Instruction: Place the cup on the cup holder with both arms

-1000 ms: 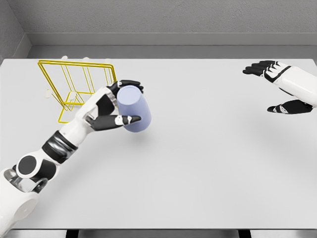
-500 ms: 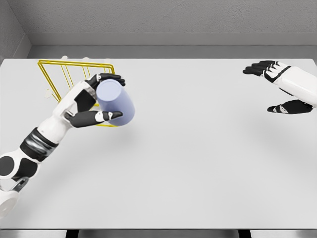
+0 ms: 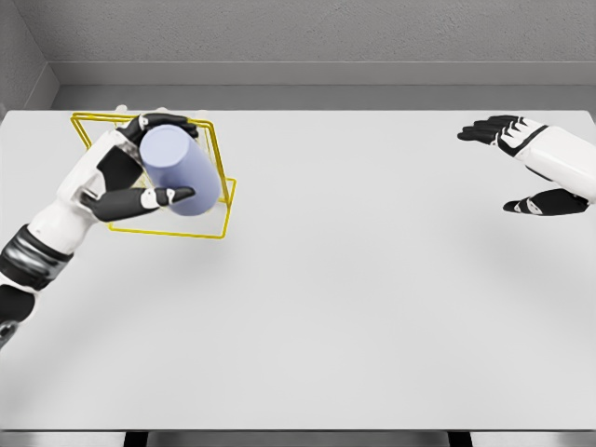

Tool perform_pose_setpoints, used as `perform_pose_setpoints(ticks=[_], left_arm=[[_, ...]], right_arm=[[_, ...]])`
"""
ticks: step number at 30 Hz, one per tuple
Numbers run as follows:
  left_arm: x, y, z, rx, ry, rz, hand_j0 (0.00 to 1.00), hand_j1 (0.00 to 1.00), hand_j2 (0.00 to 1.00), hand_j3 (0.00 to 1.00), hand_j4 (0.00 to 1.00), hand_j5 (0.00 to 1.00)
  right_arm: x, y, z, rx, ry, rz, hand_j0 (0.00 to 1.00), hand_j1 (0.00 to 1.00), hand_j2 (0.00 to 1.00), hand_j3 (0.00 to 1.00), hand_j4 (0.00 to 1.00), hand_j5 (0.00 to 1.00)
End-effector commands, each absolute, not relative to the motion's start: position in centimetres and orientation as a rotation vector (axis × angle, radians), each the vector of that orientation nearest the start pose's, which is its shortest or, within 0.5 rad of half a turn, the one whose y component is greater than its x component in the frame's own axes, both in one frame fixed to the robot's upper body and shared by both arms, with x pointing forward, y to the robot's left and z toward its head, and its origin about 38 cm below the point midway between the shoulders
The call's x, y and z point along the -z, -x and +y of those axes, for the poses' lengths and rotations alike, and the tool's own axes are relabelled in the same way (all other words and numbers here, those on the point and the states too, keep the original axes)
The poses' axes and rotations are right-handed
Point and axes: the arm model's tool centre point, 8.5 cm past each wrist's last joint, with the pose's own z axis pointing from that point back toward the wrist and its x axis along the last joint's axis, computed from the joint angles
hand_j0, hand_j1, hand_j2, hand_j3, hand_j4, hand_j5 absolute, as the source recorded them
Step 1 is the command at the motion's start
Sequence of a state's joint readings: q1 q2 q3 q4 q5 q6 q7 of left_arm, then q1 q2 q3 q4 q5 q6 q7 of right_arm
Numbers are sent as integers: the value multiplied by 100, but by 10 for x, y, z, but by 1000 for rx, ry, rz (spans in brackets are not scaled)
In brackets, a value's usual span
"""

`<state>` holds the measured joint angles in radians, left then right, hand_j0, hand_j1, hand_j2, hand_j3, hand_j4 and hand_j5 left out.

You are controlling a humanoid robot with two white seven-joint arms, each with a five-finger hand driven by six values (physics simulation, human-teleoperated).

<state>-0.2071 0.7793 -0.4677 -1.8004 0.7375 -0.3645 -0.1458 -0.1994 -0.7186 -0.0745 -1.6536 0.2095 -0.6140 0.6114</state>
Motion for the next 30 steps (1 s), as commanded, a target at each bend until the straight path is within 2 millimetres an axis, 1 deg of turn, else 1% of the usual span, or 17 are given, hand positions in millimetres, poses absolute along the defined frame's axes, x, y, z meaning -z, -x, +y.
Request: perform_pose_setpoints(ticks=[1,10,15,16,21,22,25,29,30], left_arm=[[-215,-364,281,581,483,-1887,71,71,71,71,71,71],[-216,-367,287,558,469,-1882,71,71,71,71,71,71],[-210,-373,296,542,437,-1860,71,71,71,71,71,71],[-213,-375,300,534,422,-1862,71,71,71,71,71,71],[-211,-377,298,527,423,-1847,71,71,71,71,71,71],[-214,-381,295,528,423,-1845,71,71,71,71,71,71],[-215,-383,290,519,437,-1848,71,71,71,71,71,71],[-216,-385,292,517,429,-1851,71,71,71,71,71,71],[-216,-385,292,517,429,-1851,73,73,73,73,73,73]], right_arm=[[-256,-372,-368,-1629,474,-1751,100,100,100,100,100,100],[-256,-372,-369,-1625,474,-1748,100,100,100,100,100,100],[-256,-372,-369,-1627,473,-1749,100,100,100,100,100,100],[-256,-372,-369,-1627,473,-1749,100,100,100,100,100,100],[-256,-371,-368,-1628,472,-1752,100,100,100,100,100,100],[-256,-371,-368,-1628,472,-1752,100,100,100,100,100,100],[-256,-372,-368,-1627,472,-1751,100,100,100,100,100,100],[-256,-371,-368,-1628,472,-1752,100,100,100,100,100,100],[-256,-371,-368,-1628,472,-1752,100,100,100,100,100,100]])
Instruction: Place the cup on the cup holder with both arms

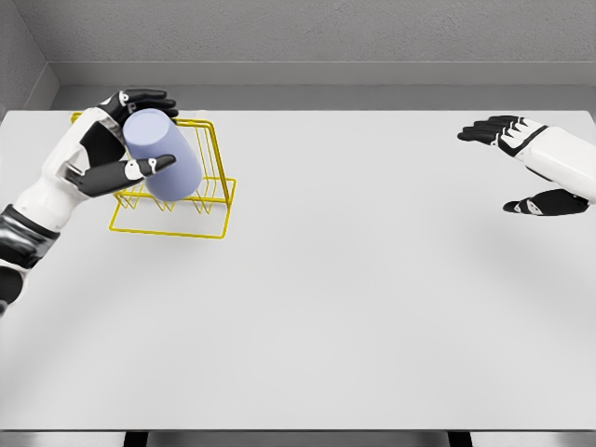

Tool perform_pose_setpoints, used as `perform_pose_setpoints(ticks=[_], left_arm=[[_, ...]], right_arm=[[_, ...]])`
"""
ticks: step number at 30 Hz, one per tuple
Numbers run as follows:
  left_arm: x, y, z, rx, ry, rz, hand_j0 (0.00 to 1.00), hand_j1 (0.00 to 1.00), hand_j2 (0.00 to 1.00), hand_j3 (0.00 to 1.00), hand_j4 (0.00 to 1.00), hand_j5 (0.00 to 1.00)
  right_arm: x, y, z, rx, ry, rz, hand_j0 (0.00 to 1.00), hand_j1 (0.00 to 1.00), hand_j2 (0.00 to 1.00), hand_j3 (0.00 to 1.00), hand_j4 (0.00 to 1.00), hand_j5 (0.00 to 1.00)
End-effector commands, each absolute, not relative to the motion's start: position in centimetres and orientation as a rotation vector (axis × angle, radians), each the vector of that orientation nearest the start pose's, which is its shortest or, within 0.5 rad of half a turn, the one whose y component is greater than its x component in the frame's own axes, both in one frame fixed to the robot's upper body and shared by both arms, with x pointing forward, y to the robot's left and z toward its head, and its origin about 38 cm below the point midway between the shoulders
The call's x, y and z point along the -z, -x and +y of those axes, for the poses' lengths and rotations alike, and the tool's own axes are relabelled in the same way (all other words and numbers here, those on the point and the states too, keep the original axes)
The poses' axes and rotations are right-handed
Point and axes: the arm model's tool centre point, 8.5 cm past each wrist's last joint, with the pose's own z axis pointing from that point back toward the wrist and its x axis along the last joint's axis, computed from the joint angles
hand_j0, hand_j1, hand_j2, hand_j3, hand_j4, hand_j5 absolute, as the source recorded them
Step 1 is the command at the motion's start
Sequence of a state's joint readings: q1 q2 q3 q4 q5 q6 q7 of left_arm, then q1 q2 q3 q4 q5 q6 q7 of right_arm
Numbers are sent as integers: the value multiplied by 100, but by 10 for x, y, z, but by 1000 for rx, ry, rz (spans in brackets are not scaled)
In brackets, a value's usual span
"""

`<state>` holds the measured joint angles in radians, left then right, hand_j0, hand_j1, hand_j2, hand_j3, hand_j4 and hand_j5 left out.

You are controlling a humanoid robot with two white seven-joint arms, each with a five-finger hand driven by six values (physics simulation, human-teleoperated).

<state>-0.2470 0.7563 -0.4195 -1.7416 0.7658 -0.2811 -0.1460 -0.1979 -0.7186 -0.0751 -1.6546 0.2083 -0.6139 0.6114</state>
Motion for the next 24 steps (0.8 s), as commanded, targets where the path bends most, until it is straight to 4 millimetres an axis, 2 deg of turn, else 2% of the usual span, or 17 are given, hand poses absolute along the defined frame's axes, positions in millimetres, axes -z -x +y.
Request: perform_pose_setpoints(ticks=[1,3,14,20,24], left_arm=[[-215,-385,291,520,431,-1847,81,81,81,81,81,81],[-216,-389,288,526,422,-1818,100,100,100,100,100,100],[-227,-396,285,540,414,-1824,100,100,100,100,100,100],[-237,-389,281,564,432,-1854,100,100,100,100,100,100],[-252,-384,303,614,367,-1899,100,100,100,100,100,100]], right_arm=[[-256,-371,-368,-1628,472,-1752,100,100,100,100,100,100],[-257,-371,-367,-1632,473,-1756,100,100,100,100,100,100],[-256,-372,-368,-1629,474,-1751,100,100,100,100,100,100],[-258,-371,-367,-1631,473,-1758,100,100,100,100,100,100],[-257,-372,-366,-1626,471,-1762,100,100,100,100,100,100]])
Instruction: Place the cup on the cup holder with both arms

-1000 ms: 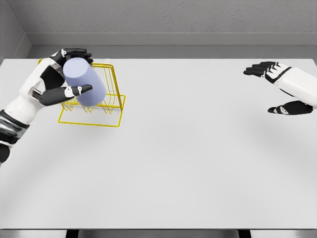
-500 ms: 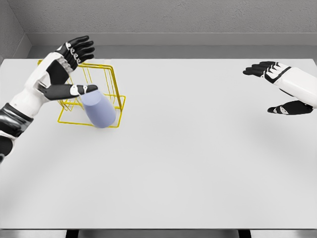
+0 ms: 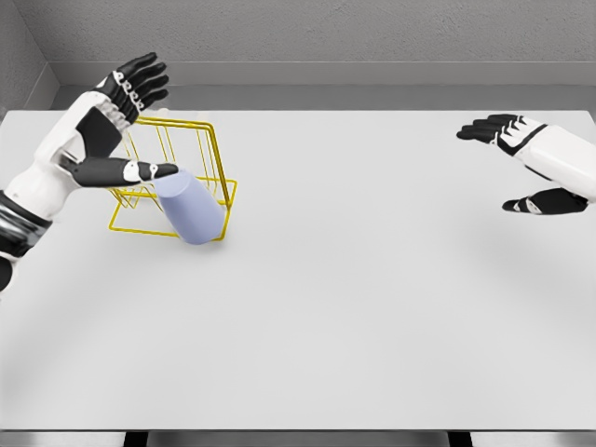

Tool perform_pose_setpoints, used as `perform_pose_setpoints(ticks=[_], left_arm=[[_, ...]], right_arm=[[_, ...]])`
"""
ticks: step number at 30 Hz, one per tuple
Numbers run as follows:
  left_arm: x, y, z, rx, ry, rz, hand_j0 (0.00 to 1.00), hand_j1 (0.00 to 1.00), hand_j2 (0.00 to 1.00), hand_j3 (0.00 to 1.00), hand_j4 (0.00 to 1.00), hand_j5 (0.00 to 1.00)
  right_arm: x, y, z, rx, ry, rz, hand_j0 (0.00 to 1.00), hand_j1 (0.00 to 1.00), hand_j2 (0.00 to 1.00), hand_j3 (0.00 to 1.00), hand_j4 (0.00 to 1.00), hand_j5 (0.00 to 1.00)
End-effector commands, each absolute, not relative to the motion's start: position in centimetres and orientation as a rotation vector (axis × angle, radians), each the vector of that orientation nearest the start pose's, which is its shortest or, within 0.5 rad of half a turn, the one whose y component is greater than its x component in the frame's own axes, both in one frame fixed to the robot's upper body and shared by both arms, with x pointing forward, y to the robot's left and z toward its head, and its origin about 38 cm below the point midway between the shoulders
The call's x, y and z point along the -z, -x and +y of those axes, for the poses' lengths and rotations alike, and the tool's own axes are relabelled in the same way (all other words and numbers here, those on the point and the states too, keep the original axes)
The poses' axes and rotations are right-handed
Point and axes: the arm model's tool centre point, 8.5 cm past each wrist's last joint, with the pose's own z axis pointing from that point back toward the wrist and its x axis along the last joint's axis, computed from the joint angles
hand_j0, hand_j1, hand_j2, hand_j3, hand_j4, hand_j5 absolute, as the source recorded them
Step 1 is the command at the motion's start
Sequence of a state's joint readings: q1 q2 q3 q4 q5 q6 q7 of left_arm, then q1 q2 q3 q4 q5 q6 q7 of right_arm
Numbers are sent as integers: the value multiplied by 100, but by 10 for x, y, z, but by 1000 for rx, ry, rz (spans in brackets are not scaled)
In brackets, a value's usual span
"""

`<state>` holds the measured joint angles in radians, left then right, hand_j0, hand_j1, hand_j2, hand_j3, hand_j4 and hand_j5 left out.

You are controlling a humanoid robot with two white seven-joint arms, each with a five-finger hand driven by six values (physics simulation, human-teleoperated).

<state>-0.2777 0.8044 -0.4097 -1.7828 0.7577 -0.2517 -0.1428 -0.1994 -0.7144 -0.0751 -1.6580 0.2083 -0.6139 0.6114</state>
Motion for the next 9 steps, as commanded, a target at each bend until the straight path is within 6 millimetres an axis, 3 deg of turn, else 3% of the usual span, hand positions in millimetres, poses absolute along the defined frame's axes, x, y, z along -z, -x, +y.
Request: perform_pose_setpoints(ticks=[1,6,9], left_arm=[[-254,-383,309,621,347,-1897,100,100,100,100,100,100],[-251,-375,336,628,268,-1861,100,100,100,100,100,100],[-247,-371,340,623,267,-1875,100,100,100,100,100,100]], right_arm=[[-257,-372,-366,-1627,471,-1763,100,100,100,100,100,100],[-257,-371,-365,-1627,469,-1764,100,100,100,100,100,100],[-257,-371,-365,-1627,469,-1764,100,100,100,100,100,100]])
